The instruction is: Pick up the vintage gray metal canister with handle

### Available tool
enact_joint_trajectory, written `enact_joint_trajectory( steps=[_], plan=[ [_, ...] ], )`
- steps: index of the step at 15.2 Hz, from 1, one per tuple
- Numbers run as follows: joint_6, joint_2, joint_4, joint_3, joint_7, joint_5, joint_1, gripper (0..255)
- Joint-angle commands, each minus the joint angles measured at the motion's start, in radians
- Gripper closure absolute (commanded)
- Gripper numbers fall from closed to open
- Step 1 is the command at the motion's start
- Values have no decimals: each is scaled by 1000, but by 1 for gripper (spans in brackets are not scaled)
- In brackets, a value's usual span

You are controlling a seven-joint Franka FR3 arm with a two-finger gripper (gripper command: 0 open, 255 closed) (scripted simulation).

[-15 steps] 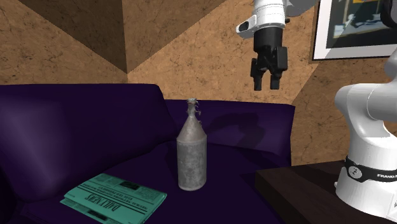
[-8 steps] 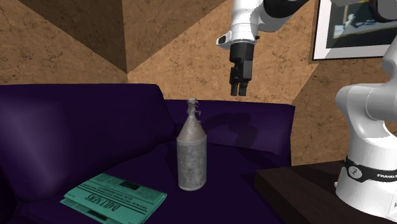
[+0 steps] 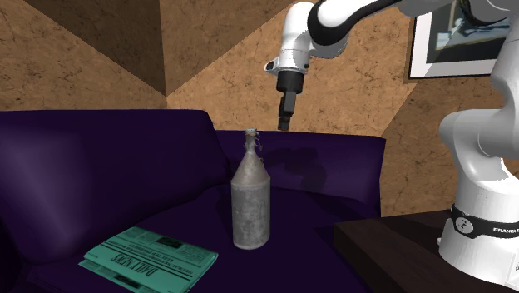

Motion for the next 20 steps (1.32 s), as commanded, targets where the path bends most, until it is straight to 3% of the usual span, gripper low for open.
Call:
enact_joint_trajectory(
  steps=[1,8,17,18,20],
  plan=[
    [29,67,51,-34,-40,33,-3,0],
    [84,272,216,-118,-176,183,-33,0],
    [175,313,155,-117,-216,225,-36,0],
    [178,312,151,-117,-216,225,-35,255],
    [178,311,150,-117,-216,224,-36,255]
  ],
)
